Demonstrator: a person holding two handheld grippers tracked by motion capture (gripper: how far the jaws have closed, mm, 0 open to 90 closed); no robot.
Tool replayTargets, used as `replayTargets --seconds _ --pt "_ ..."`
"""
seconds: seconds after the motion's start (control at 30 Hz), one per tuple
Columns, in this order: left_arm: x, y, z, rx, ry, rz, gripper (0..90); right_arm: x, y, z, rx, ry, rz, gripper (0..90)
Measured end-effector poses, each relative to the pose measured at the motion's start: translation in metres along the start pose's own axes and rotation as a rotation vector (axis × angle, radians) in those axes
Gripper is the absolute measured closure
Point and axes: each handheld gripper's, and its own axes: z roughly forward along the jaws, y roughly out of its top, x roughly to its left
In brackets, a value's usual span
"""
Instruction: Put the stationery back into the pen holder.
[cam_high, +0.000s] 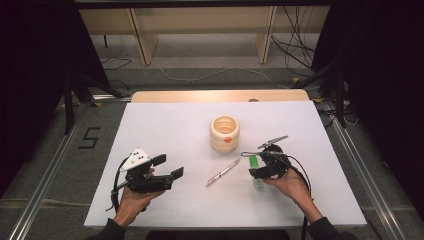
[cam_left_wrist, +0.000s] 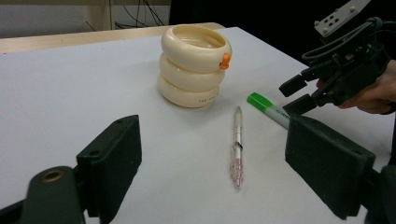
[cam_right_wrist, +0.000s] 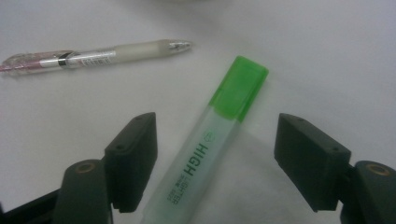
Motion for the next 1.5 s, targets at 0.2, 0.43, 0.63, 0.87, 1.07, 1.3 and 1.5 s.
replayTargets --seconds 0.2,0.43,0.63,0.87,1.07,1.3,1.5 --pt "-0.001 -0.001 -0.002 -0.002 0.000 -0.001 18.5 0.004 0.007 0.008 0.053 -0.014 -0.010 32.7" --pt "0.000 -0.001 -0.003 -0.007 0.000 -0.003 18.5 0.002 0.011 0.016 0.103 -0.023 -0.005 35.5" --pt "-0.001 -0.001 -0.002 -0.007 0.000 -0.004 18.5 0.003 0.014 0.020 0.124 -0.033 -0.014 38.1" --pt "-0.001 -0.001 -0.002 -0.009 0.001 -0.003 18.5 0.004 0.015 0.022 0.144 -0.034 -0.009 40.0" --pt "-0.001 -0.001 -0.002 -0.009 0.001 -0.003 18.5 0.003 0.016 0.025 0.160 -0.032 -0.009 42.4" --pt "-0.001 -0.001 -0.002 -0.009 0.002 -0.002 18.5 0.004 0.018 0.026 0.172 -0.046 -0.010 45.8" --pt "-0.001 -0.001 -0.002 -0.014 0.002 -0.002 18.5 0.005 0.021 0.027 0.185 -0.058 -0.014 49.3"
